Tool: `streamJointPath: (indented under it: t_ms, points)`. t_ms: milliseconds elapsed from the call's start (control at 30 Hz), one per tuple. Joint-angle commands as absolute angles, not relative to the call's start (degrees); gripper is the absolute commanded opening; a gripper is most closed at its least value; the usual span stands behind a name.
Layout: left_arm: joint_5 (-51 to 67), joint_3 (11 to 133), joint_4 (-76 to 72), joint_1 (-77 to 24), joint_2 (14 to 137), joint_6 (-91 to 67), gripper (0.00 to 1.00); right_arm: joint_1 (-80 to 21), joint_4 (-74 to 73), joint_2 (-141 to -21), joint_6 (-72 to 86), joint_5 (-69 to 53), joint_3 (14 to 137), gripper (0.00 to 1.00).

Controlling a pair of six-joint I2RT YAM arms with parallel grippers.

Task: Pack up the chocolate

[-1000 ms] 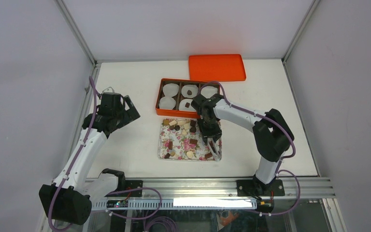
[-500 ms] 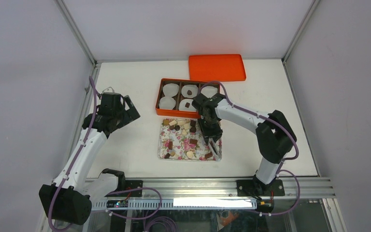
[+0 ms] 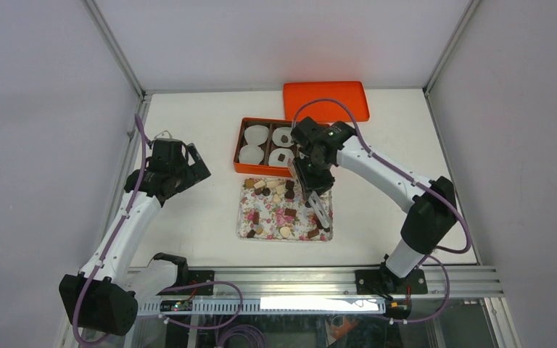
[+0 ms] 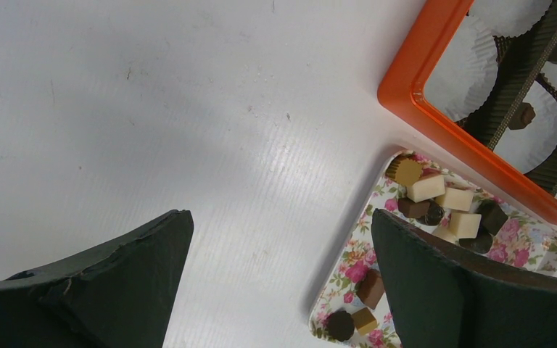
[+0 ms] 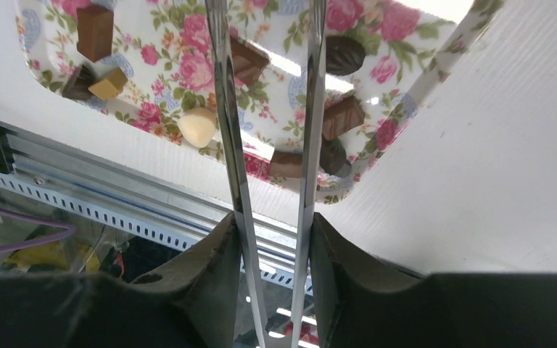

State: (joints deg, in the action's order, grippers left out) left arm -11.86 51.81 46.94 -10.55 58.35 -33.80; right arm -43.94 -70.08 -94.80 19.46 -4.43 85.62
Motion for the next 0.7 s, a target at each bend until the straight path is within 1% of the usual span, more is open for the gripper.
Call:
streamJointPath:
  t_ms: [0,100,200,300,400,600,633,667]
  points:
    - [-11.8,51.9,45.4,-10.9,57.2,-35.1,0.99,-39.3,-71.6,-94.7,15.6,-2.0,91.6,0.0]
    - [-11.9,51.9,45.1,-10.9,57.2,-35.0,0.99,-34.3,-70.0,-98.0,13.1,-3.1,95.5,0.0]
    - [-12.0,52.1,45.1,-10.9,57.8,-34.7,0.99,-30.4,-70.9,-104.4,11.4,-3.5,102.3,0.0]
    - [-12.0,52.0,45.1,-10.8,57.6,-34.7,0.99,-28.0,-72.4,-111.1,10.1,-3.5,109.3,0.0]
    - [-12.1,51.8,45.1,-10.8,56.8,-34.7,0.99,-26.2,-72.3,-115.9,10.6,-3.1,113.0,0.01]
    - [-12.2,51.8,45.7,-10.8,56.9,-35.7,0.99,-25.4,-69.5,-118.8,13.1,-2.9,113.3,0.09]
    - [-12.1,51.8,45.7,-10.9,57.0,-35.7,0.99,-25.3,-69.6,-119.1,13.1,-2.9,113.2,0.12]
    - [-12.2,51.8,45.8,-10.9,56.9,-35.6,0.99,-25.3,-69.6,-119.3,13.3,-2.7,112.7,0.17]
